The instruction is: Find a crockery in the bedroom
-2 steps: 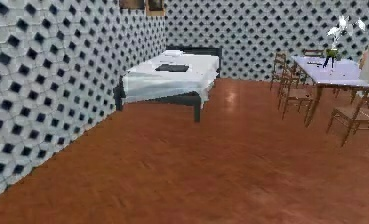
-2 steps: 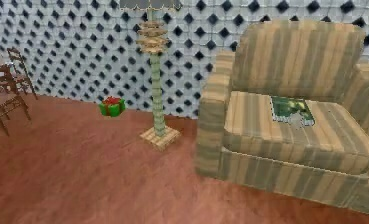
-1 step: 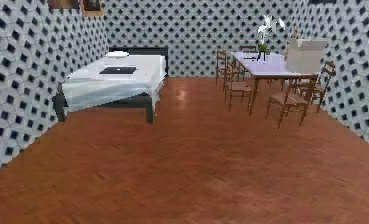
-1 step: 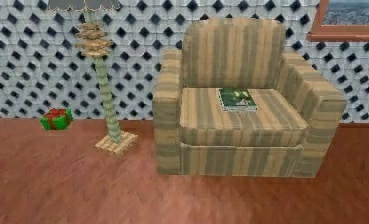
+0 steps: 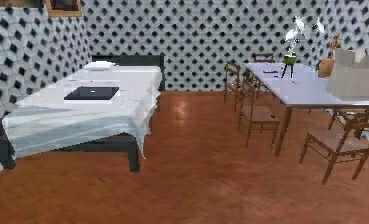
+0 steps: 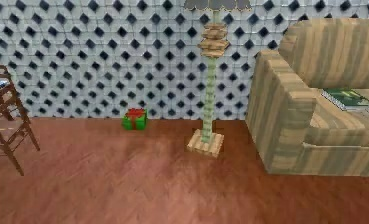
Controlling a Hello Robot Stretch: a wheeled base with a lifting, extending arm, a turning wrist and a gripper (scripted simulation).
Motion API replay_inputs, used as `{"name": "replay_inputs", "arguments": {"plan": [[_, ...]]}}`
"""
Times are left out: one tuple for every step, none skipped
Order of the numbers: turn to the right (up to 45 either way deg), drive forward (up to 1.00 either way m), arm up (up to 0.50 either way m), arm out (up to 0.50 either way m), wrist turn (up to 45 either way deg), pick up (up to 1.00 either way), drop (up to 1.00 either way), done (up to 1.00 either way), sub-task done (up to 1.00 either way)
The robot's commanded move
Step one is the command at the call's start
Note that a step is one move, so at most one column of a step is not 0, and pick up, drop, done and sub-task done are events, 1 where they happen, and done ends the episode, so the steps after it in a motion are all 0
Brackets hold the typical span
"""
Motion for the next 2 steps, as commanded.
{"name": "replay_inputs", "arguments": {"plan": [[0.0, 1.00, 0.00, 0.00, 0.0, 0.00, 0.00, 0.00, 0.00], [3.0, 0.00, 0.00, 0.00, 0.0, 0.00, 0.00, 0.00, 0.00]]}}
